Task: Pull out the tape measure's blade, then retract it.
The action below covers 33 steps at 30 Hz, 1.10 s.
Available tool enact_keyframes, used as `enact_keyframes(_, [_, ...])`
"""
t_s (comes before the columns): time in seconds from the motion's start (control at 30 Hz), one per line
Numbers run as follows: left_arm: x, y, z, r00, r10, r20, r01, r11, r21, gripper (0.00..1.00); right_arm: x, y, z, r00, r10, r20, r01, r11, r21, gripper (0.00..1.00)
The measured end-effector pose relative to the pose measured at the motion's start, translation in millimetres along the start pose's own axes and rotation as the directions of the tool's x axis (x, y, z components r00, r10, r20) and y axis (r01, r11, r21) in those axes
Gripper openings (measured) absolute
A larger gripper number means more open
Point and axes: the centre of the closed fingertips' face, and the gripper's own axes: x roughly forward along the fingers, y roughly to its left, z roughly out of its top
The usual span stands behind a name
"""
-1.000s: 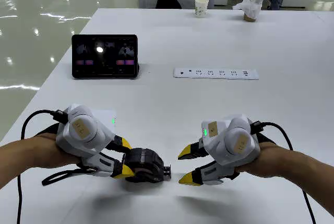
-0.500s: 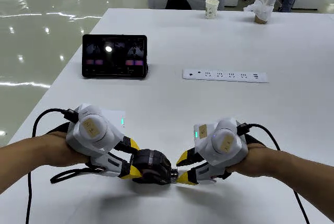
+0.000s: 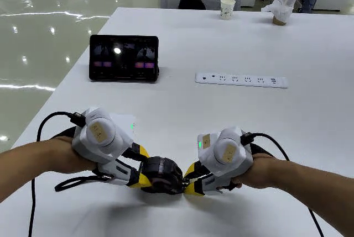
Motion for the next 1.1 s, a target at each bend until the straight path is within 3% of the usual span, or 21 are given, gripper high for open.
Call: enact_keyframes(1.1, [-0.8, -0.8, -0.3, 1.0, -0.006, -0.002, 0.006, 1.0, -0.025, 0.22, -16.6, 3.3, -20.8, 0.9989, 0.005, -0.046, -0.007, 0.999, -0.038, 0.1])
